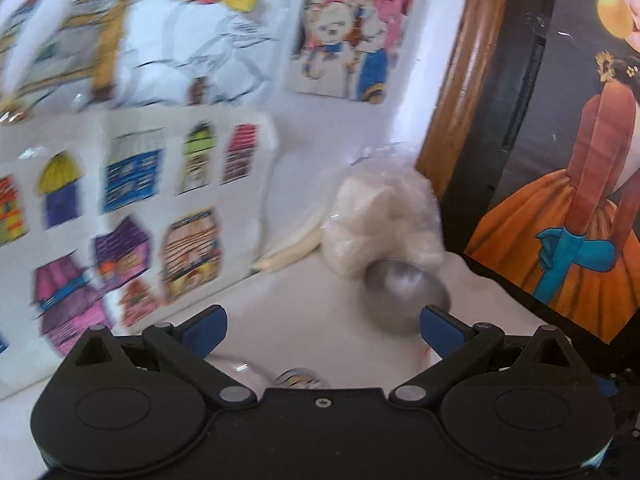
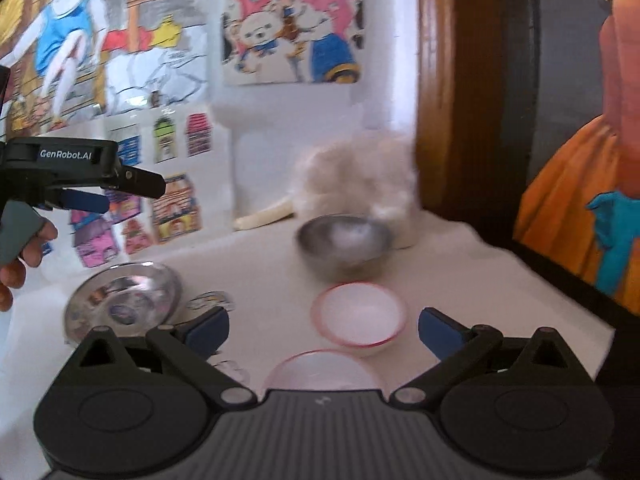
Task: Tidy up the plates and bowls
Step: 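Move both tools toward the small steel bowl beside the dough bag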
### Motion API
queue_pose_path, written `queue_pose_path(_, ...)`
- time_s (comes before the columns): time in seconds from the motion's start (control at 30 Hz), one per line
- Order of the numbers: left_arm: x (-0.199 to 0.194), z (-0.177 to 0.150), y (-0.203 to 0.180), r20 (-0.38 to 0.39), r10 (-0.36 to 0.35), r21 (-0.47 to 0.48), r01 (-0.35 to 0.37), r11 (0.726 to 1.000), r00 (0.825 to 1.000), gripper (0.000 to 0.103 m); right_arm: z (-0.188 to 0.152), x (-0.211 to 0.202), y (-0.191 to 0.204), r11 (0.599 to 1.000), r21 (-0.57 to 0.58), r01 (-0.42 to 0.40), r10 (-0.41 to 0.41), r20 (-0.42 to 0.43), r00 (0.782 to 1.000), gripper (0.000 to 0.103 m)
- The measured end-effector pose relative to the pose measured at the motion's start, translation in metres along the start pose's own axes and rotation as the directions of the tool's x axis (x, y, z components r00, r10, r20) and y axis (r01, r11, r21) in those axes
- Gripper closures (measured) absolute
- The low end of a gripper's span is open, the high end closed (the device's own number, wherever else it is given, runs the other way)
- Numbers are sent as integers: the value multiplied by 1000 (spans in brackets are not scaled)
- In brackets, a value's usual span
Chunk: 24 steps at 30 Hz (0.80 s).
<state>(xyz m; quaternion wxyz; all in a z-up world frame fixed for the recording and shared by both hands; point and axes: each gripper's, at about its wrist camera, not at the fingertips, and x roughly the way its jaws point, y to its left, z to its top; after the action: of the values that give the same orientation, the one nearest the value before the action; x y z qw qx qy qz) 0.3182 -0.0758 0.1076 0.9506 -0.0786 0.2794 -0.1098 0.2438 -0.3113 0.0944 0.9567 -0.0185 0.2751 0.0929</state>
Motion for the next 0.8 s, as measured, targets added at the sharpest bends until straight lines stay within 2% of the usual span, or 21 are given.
queue_pose_path(0.13, 26, 18, -14, -52, -11, -35, 9, 999, 999, 1, 24, 0, -30, 998, 16, 58, -57, -33, 998, 0)
queue_pose_path(0.23, 48, 27, -18, -109, 55, -66, -62, 996, 993, 1, 40, 8, -49, 990, 32, 137, -135, -76, 988, 0)
queue_pose_path(0.33, 69, 34, -15, -189, 113, -107, -135, 985, 975, 1, 50, 23, -61, 982, 31, 187, -182, -126, 975, 0)
queue_pose_path(0.43, 87, 40, -14, -227, 146, -118, -176, 977, 963, 1, 58, 44, -71, 982, 62, 179, -166, -173, 971, 0)
queue_pose_path(0.53, 106, 44, -17, -245, 168, -87, -195, 977, 955, 1, 63, 71, -77, 978, 95, 184, -163, -194, 967, 0)
queue_pose_path(0.6, 123, 46, -16, -285, 171, -78, -200, 977, 943, 1, 64, 90, -81, 976, 121, 180, -153, -202, 967, 0)
queue_pose_path(0.67, 142, 48, -12, -339, 194, -92, -238, 967, 920, 1, 62, 109, -85, 976, 152, 157, -124, -209, 970, 0)
queue_pose_path(0.7, 152, 49, -8, -371, 195, -111, -251, 961, 908, 1, 61, 119, -88, 975, 170, 146, -108, -211, 971, 0)
queue_pose_path(0.8, 172, 51, 1, -397, 149, -179, -236, 955, 906, 1, 57, 143, -95, 965, 215, 150, -102, -218, 971, 0)
